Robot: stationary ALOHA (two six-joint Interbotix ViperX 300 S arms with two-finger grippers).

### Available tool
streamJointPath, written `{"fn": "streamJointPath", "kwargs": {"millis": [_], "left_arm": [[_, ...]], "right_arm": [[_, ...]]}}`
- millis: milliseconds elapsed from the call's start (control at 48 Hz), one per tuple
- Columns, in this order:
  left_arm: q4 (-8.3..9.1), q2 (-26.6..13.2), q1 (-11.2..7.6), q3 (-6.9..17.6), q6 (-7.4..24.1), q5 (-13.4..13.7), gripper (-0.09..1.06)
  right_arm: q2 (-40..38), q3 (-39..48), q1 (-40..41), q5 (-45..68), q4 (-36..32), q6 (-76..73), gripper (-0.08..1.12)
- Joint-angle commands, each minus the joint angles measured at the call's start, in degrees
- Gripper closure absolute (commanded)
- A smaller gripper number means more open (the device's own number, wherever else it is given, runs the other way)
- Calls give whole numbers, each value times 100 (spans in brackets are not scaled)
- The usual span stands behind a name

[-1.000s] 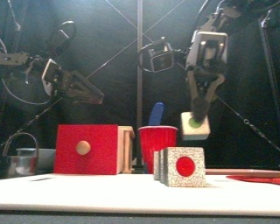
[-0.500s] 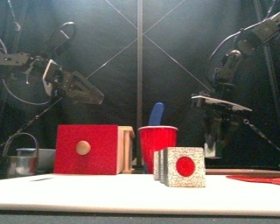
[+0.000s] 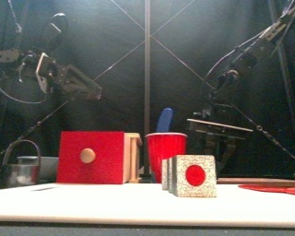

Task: Place sushi on board then cut the sushi with the knife then place the pieces on the plate
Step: Place the 4 sushi pieces on the plate

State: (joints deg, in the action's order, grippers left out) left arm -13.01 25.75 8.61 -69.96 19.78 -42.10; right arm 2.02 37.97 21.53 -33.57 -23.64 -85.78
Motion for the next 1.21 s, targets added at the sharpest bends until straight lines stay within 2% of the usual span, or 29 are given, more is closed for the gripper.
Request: {"fn": "streamJointPath", "kwargs": {"millis": [21,292,396,583,688,875,1021,1208], "left_arm": [[9,9,-18,62,0,-44,13],[9,0,18,88,0,-44,13],[0,-44,114,105,0,-53,13],[-18,-62,167,114,-9,0,13],[-26,-114,167,158,-18,62,13],[-97,-387,176,343,-26,211,13],[-123,-703,167,510,-26,211,13],[-167,-738,167,510,-26,211,13]], "right_arm": [[-141,-132,0,0,-62,-18,26],[-1090,-79,-360,-475,-158,255,26],[-1617,114,-686,-448,-114,1081,26],[-2145,97,-1415,-431,606,3454,26],[-1846,-431,-1784,-598,1345,4896,26],[-694,-1187,-2206,-782,2584,7049,26],[-44,-1652,-2347,-756,2900,8024,25],[413,-1942,-2443,-642,2892,8306,25]]}}
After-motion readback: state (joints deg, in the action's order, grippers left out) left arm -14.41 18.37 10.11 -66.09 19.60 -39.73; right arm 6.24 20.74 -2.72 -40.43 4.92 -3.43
